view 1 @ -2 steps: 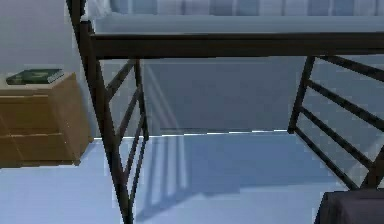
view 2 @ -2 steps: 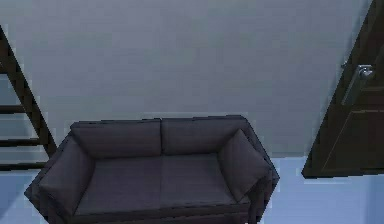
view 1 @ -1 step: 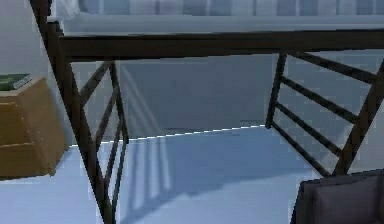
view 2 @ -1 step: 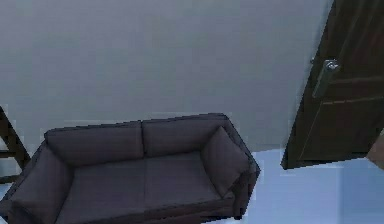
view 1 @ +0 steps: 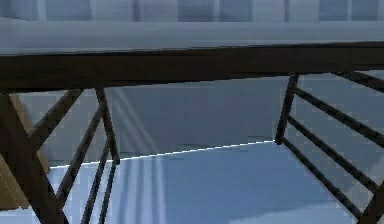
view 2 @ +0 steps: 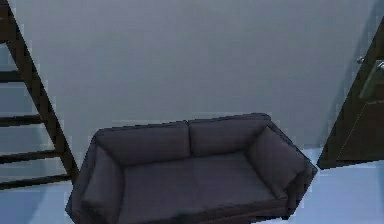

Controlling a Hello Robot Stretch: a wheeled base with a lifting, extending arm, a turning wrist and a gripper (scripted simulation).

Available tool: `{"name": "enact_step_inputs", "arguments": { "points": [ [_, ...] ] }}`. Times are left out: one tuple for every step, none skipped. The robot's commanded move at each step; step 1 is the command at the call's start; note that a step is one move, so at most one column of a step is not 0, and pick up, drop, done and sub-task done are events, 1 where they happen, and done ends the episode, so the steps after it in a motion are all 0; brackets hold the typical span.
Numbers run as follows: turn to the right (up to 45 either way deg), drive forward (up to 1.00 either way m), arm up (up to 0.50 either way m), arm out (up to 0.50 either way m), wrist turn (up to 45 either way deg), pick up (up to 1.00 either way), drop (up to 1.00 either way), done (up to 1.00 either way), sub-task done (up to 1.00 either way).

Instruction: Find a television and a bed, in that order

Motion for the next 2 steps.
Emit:
{"name": "enact_step_inputs", "arguments": {
  "points": [
    [9.0, 0.0, 0.0, 0.0, 0.0, 0.0, 0.0, 0.0, 0.0],
    [0.0, 0.0, 0.0, 0.0, 0.0, 0.0, 0.0, 1.0, 0.0]
  ]
}}
